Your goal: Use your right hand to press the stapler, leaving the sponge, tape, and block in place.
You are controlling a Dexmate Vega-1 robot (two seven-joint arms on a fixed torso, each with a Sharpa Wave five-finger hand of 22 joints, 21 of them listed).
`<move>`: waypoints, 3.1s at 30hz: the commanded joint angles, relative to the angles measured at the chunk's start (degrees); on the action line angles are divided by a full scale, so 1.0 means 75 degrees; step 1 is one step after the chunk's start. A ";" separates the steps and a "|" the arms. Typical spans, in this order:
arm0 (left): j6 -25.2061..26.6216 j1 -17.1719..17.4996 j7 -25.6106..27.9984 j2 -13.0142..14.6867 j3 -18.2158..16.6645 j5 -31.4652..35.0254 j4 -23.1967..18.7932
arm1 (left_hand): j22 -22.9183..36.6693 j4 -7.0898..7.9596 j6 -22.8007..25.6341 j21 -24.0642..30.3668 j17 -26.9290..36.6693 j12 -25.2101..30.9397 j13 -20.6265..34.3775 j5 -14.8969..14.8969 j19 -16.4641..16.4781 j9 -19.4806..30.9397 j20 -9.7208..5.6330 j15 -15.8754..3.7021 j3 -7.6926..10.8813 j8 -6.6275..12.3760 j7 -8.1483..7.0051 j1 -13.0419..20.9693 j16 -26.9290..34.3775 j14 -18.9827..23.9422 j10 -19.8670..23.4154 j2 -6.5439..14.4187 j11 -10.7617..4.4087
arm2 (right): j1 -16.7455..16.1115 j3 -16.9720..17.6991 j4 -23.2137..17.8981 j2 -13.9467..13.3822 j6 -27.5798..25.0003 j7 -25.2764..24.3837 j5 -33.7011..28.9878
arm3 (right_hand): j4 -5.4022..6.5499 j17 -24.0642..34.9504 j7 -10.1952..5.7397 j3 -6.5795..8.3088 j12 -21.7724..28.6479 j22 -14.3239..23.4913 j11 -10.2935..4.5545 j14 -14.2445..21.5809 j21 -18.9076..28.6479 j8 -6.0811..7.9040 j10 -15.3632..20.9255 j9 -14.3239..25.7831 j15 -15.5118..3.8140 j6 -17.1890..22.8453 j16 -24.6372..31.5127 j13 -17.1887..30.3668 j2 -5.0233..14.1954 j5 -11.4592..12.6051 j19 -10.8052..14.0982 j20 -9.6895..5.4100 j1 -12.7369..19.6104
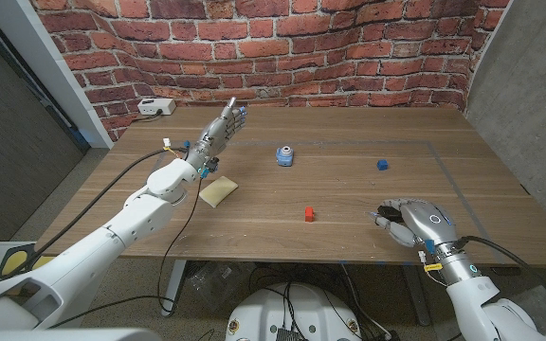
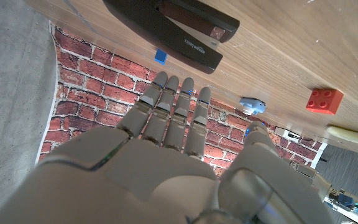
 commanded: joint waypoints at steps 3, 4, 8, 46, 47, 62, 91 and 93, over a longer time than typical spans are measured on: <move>0.0074 -0.0087 -0.0066 -0.0016 0.0069 -0.0010 0.0067 | 0.0021 -0.0014 0.0060 -0.0022 0.0032 0.0014 0.0014 -0.0027 0.0069 0.0015 -0.0026 -0.0036 -0.0074 -0.0033 -0.0003 0.0040 0.0001 0.0068 0.0062 0.0019 0.0021 | 0.0080 -0.0171 0.0153 -0.0116 -0.0301 0.0065 0.0081 | -0.0019 0.0012 -0.0044 0.0056 0.0054 0.0026 -0.0024 -0.0039 -0.0026 0.0063 0.0048 0.0015 -0.0123 0.0130 -0.0031 0.0007 0.0066 -0.0012 0.0064 -0.0028 0.0026; 0.0082 -0.0092 -0.0075 -0.0015 0.0074 -0.0017 0.0069 | 0.0021 -0.0014 0.0059 -0.0024 0.0032 0.0014 0.0014 -0.0027 0.0067 0.0015 -0.0025 -0.0035 -0.0075 -0.0033 -0.0001 0.0041 0.0001 0.0068 0.0063 0.0019 0.0021 | 0.0093 -0.0187 0.0168 -0.0124 -0.0317 0.0076 0.0095 | -0.0020 0.0012 -0.0079 0.0057 0.0053 0.0026 -0.0032 -0.0033 -0.0026 0.0070 0.0057 0.0015 -0.0128 0.0162 -0.0029 0.0006 0.0064 -0.0014 0.0067 -0.0027 0.0027; 0.0111 -0.0097 -0.0073 -0.0017 0.0089 -0.0035 0.0080 | 0.0021 -0.0015 0.0060 -0.0038 0.0033 0.0012 0.0014 -0.0032 0.0066 0.0015 -0.0018 -0.0029 -0.0080 -0.0037 0.0001 0.0044 -0.0004 0.0061 0.0064 0.0024 0.0009 | 0.0140 -0.0251 0.0217 -0.0165 -0.0343 0.0075 0.0160 | -0.0023 0.0011 -0.0096 0.0061 0.0056 0.0026 -0.0073 -0.0025 -0.0022 0.0082 0.0084 0.0014 -0.0140 0.0214 -0.0029 0.0005 0.0061 -0.0018 0.0080 -0.0034 0.0030; 0.0091 -0.0252 -0.0195 -0.0035 0.0174 -0.0189 0.0332 | 0.0025 -0.0011 0.0076 -0.0134 0.0034 -0.0001 0.0015 -0.0064 0.0072 0.0016 0.0019 -0.0003 -0.0121 -0.0051 0.0004 0.0059 -0.0021 0.0043 0.0069 0.0053 0.0022 | 0.0465 -0.0900 0.0393 -0.0425 -0.1081 0.0731 0.0856 | -0.0037 0.0004 -0.0106 0.0095 0.0093 0.0030 -0.0172 0.0213 0.0019 0.0301 0.0461 -0.0002 -0.0149 0.1176 0.0001 -0.0016 0.0018 -0.0061 0.0258 -0.0049 0.0042; 0.0092 -0.0233 -0.0173 -0.0013 0.0165 -0.0182 0.0307 | 0.0025 -0.0011 0.0080 -0.0137 0.0034 -0.0003 0.0015 -0.0064 0.0073 0.0016 0.0020 -0.0004 -0.0122 -0.0049 0.0004 0.0059 -0.0019 0.0048 0.0065 0.0053 0.0023 | 0.0504 -0.0948 0.0434 -0.0446 -0.1110 0.0783 0.0864 | -0.0037 0.0004 -0.0106 0.0095 0.0090 0.0030 -0.0172 0.0213 0.0019 0.0299 0.0458 -0.0002 -0.0147 0.1176 0.0000 -0.0016 0.0018 -0.0061 0.0259 -0.0049 0.0043; 0.0093 -0.0139 -0.0095 0.0071 0.0109 -0.0202 0.0199 | 0.0027 -0.0007 0.0129 -0.0172 0.0035 -0.0006 0.0015 -0.0076 0.0084 0.0017 0.0027 -0.0014 -0.0141 -0.0038 -0.0004 0.0062 -0.0017 0.0058 0.0071 0.0065 0.0014 | 0.0697 -0.1232 0.0658 -0.0729 -0.1508 0.1049 0.1103 | -0.0040 0.0004 -0.0158 0.0112 0.0047 0.0032 -0.0169 0.0210 0.0012 0.0314 0.0425 -0.0008 -0.0139 0.1341 -0.0020 -0.0019 0.0021 -0.0072 0.0260 -0.0044 0.0051; -0.0014 -0.0092 -0.0176 0.0101 0.0064 -0.0283 0.0270 | 0.0029 -0.0003 0.0147 -0.0236 0.0035 -0.0014 0.0016 -0.0094 0.0104 0.0017 0.0029 0.0000 -0.0173 -0.0048 -0.0005 0.0071 -0.0021 0.0060 0.0070 0.0086 0.0007 | 0.0377 -0.0884 -0.0103 -0.0978 -0.1534 0.0438 0.1058 | -0.0041 0.0004 -0.0196 0.0154 0.0103 0.0036 -0.0204 0.0535 0.0081 0.0373 0.0777 -0.0018 -0.0216 0.1878 0.0039 -0.0021 0.0023 -0.0099 0.0497 -0.0077 0.0066; -0.0020 -0.0079 -0.0170 0.0106 0.0059 -0.0290 0.0265 | 0.0029 -0.0003 0.0152 -0.0242 0.0035 -0.0014 0.0016 -0.0095 0.0100 0.0017 0.0031 0.0001 -0.0176 -0.0047 -0.0006 0.0071 -0.0022 0.0060 0.0071 0.0087 0.0005 | 0.0370 -0.0867 -0.0146 -0.0957 -0.1512 0.0406 0.1012 | -0.0040 0.0004 -0.0195 0.0155 0.0100 0.0036 -0.0208 0.0555 0.0080 0.0369 0.0779 -0.0018 -0.0230 0.1883 0.0043 -0.0021 0.0022 -0.0100 0.0499 -0.0078 0.0064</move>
